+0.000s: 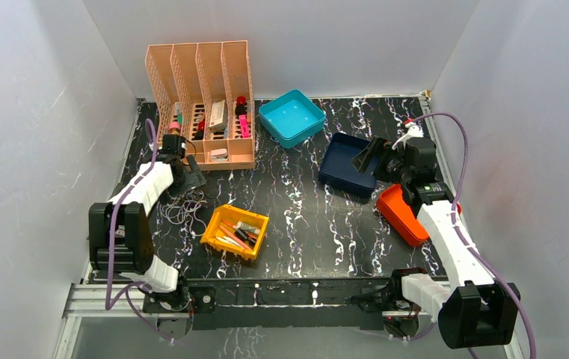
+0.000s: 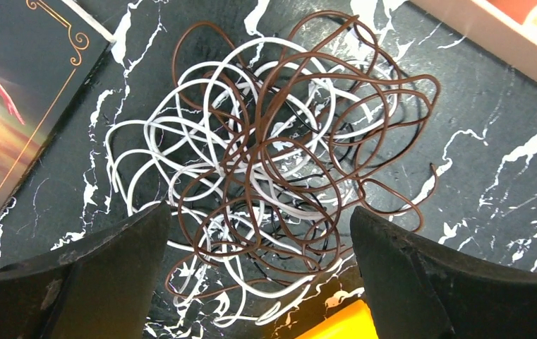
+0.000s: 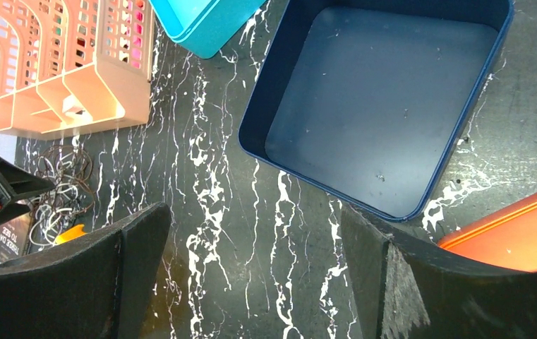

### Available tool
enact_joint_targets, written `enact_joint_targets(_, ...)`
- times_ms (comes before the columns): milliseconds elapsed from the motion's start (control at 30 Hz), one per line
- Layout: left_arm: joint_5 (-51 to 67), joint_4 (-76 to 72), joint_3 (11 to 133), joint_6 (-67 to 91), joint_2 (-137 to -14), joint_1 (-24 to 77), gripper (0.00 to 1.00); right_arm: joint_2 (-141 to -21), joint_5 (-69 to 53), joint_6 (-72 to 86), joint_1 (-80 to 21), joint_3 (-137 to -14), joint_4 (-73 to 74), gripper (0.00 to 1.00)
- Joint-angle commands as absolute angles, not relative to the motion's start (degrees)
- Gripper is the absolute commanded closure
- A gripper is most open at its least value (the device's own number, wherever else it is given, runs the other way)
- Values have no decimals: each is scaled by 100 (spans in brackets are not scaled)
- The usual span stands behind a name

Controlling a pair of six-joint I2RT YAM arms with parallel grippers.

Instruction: Untangle the cables

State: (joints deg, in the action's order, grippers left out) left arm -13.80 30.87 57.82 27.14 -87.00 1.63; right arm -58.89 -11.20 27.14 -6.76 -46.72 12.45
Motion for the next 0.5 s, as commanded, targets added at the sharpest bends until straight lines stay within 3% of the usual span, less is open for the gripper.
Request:
enact_joint_targets(0,-1632,3088,5647,2816,-8904,217,2,-5931,-1359,2768,-659,-4641,897,2)
enact_joint_targets(267,-1715,3015,5521,3062,-9246,264,2,-5982,-1380,2786,-654,-4550,865,2)
enact_joint_targets(467,-1665,2960,5484,3286,-9344,270,13,-6015,-1380,2819,-659,-4518,853,2)
